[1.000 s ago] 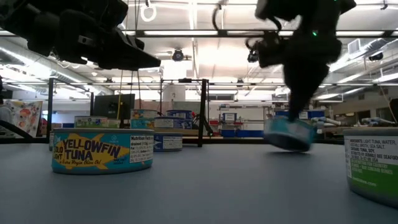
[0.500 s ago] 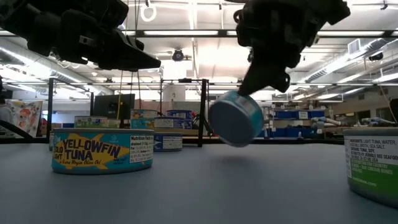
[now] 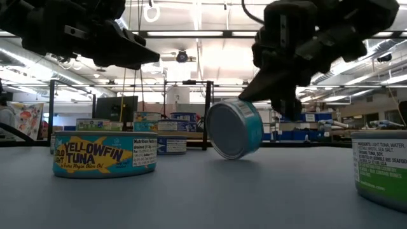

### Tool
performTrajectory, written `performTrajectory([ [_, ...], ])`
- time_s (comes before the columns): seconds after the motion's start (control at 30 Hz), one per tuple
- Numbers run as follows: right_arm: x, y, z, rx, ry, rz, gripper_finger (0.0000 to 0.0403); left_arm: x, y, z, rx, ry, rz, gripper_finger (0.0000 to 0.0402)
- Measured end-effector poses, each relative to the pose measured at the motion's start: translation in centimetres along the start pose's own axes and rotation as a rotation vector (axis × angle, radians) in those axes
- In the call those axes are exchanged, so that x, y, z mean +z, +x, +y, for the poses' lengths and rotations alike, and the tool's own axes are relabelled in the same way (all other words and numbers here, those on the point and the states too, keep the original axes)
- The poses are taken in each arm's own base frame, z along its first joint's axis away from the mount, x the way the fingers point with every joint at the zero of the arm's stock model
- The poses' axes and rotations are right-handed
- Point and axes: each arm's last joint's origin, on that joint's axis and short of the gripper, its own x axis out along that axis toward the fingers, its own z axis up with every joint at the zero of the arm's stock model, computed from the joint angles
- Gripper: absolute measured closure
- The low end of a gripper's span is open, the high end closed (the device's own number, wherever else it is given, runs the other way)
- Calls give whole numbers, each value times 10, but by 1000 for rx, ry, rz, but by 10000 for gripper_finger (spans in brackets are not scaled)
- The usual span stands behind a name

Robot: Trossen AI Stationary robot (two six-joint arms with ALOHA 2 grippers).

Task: Stack canned seafood by type on shelf
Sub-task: Put the yellow blue tuna can on the shelf

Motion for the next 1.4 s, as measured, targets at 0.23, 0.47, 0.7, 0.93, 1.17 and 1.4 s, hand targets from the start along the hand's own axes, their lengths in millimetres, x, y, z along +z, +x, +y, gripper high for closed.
performTrajectory([
  [0.23, -2, -3, -12, 0, 9, 11, 402, 2, 0, 0, 4, -22, -24, 396],
  [0.47, 3, -3, -18, 8, -26, 33, 380, 2, 0, 0, 4, -34, -19, 396],
  [0.7, 2, -3, -21, -8, -69, 40, 345, 2, 1, 2, 7, -72, -7, 399],
  [0.93, 1, -3, -24, -28, -80, 48, 305, 19, 21, 13, -37, 18, 207, 397],
  [1.17, 1, -3, -24, -25, -117, 46, 268, 46, 58, 23, -63, 253, 283, 343],
  [1.4, 1, -3, -23, -17, -165, 48, 243, 58, 91, 39, -113, 350, 415, 255],
])
